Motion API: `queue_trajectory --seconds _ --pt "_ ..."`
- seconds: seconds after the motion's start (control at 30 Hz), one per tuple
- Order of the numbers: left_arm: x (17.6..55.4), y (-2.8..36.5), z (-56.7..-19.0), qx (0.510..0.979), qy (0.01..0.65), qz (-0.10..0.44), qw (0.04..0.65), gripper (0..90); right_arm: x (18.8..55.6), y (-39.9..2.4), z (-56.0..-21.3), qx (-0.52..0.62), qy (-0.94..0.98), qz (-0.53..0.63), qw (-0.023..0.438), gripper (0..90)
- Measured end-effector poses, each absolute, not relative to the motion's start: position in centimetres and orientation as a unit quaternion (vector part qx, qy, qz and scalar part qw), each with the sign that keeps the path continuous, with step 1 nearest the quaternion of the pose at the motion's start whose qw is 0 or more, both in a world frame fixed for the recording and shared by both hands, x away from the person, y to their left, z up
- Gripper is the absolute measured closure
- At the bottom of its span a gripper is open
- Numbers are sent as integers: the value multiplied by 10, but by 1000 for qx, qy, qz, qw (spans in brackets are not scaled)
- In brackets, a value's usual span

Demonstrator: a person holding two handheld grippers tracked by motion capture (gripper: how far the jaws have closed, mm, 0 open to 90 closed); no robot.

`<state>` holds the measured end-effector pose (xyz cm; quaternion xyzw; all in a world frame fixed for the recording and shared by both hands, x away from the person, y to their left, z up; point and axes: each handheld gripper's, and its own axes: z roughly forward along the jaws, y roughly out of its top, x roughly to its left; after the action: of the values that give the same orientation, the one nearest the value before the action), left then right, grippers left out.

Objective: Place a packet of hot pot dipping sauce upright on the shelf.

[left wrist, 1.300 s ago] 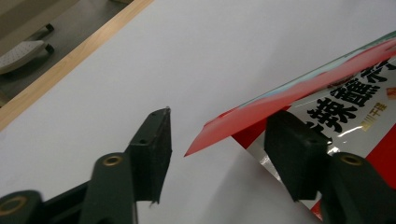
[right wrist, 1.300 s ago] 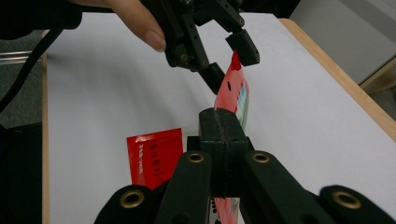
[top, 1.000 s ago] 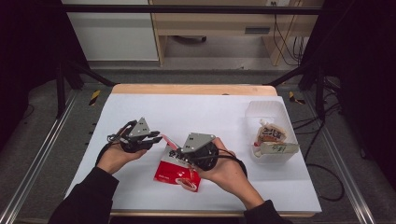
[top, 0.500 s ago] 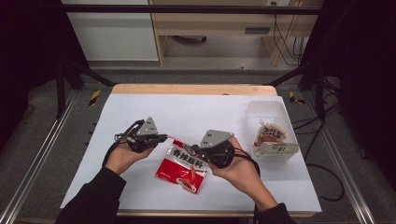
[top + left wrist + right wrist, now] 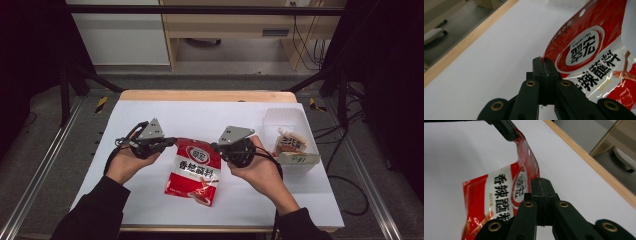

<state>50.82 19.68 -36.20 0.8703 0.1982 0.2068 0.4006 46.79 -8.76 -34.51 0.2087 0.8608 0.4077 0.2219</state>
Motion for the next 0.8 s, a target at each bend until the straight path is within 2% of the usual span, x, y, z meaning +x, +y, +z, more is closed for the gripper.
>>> queue_trajectory --seconds 0.2,0.8 --pt "508 199 -346 871 192 214 398 900 479 -88 -337 210 863 402 224 900" --pt "505 196 -370 887 190 209 364 900 475 -86 -357 200 875 397 191 900"
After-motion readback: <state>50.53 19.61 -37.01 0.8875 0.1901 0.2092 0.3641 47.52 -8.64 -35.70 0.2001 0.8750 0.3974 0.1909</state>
